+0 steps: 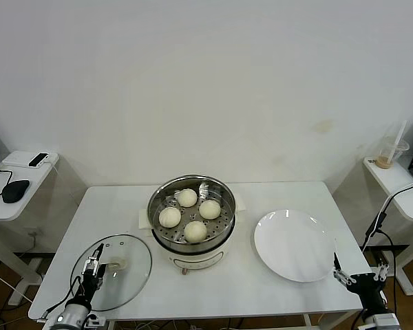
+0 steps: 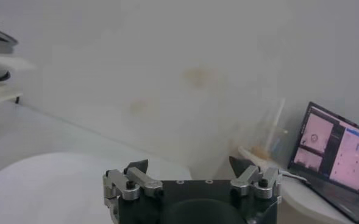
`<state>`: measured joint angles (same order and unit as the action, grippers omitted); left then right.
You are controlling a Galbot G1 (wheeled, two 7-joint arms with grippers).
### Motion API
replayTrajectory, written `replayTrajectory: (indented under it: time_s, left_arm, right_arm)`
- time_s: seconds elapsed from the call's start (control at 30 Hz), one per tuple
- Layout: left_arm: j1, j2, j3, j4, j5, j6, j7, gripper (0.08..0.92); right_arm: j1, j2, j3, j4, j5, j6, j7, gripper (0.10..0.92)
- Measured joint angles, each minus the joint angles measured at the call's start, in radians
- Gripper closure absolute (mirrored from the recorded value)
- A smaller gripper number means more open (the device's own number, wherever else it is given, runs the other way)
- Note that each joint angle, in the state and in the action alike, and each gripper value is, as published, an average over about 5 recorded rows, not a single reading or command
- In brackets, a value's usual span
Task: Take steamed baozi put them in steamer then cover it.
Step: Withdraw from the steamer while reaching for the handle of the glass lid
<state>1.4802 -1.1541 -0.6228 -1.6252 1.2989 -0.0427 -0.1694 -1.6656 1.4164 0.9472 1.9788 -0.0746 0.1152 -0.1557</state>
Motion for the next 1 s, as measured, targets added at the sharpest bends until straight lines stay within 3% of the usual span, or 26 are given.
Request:
replayTrajectory:
  time_s: [0.33,1.0]
  left_arm:
    - [-0.063,-0.003,0.015,0.06,-0.016,-0.003,-0.003,0.199]
    - [-0.087,-0.013,0.011,0.096,-0.053,-0.028,-0.041,0.787]
  right_arm:
    - [-0.006,0.007,0.002,0.002,-0.012,-0.003,-0.004,0.203]
    - [-0.012,0.013,-0.007,0.031,-0.01,-0.021,-0.016,0.203]
